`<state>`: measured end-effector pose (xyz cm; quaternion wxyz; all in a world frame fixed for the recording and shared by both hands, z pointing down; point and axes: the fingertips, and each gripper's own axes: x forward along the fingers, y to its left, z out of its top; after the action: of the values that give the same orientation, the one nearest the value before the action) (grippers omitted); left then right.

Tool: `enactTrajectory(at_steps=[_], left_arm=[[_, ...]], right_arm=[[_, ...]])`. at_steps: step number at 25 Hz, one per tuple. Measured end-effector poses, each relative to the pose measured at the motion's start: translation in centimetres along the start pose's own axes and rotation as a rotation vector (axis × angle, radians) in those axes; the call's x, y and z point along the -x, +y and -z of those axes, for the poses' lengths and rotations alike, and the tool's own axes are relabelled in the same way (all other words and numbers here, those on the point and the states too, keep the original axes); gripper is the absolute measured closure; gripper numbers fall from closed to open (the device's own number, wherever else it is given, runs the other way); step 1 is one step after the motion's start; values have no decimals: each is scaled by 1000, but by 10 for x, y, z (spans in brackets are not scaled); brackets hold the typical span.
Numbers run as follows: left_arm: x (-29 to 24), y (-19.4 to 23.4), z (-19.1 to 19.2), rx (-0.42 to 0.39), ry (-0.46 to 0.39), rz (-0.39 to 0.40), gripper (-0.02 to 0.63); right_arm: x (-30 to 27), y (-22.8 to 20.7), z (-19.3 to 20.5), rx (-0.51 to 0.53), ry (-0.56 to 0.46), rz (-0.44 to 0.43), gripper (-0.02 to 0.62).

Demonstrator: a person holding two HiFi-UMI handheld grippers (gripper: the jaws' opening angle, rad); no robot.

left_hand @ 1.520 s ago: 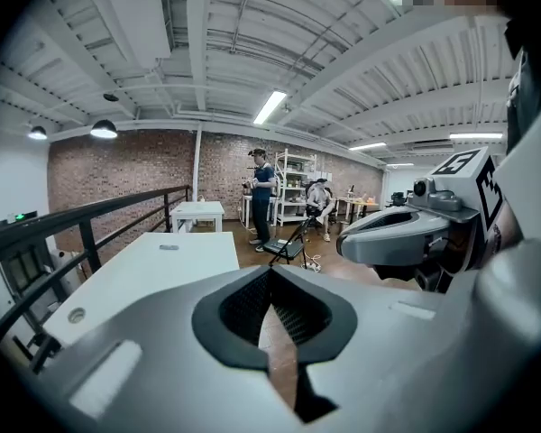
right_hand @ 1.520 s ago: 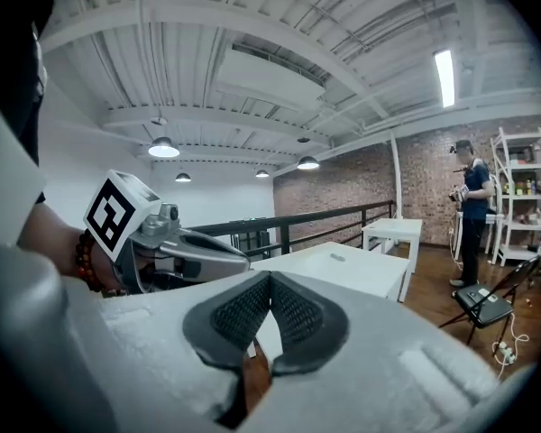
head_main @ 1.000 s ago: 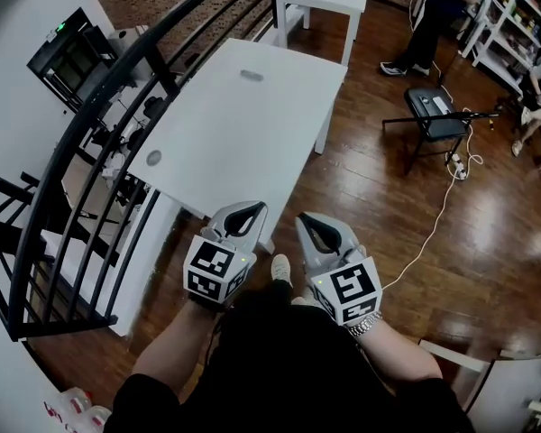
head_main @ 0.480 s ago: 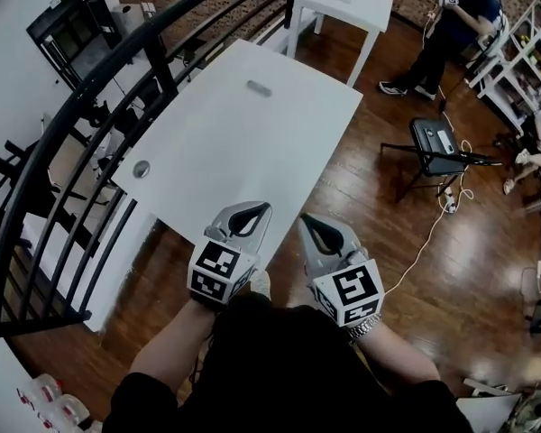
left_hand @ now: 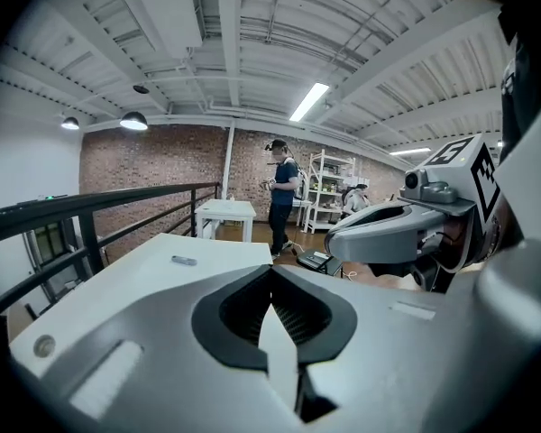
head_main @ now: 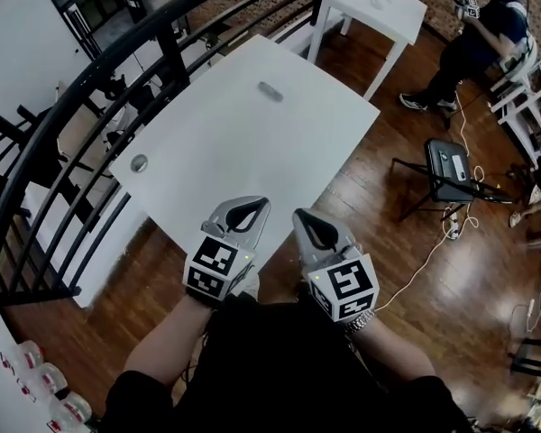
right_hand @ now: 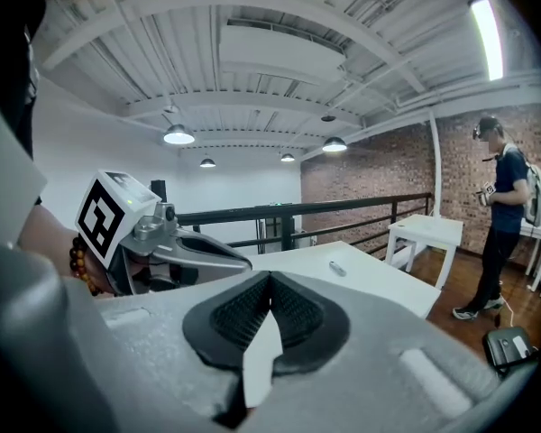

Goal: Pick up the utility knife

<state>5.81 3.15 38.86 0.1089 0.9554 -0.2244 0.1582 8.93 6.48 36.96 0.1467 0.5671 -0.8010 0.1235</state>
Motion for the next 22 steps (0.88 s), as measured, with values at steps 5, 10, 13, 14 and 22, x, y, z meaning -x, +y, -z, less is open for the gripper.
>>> enactTrajectory(at_steps=[5,10,13,14,22], left_arm=[[-41,-5,-12,30,2,-106,589],[-83,-25,-26,64,-7,-197,589],[-96,-36,-24,92,8,-258,589],[-99,-38,-24,95,15,-274,589],[-116,-14,-33,109,22,-317,589]], right_arm=[[-2,-47,0,16,-9,-102,603],[9,-95,9,48,-2,-200,603],[12,-118,16,54,4,-258,603],[10,-124,17,53,7,-272,603],[-26,-139,2,69,6,-324,603]])
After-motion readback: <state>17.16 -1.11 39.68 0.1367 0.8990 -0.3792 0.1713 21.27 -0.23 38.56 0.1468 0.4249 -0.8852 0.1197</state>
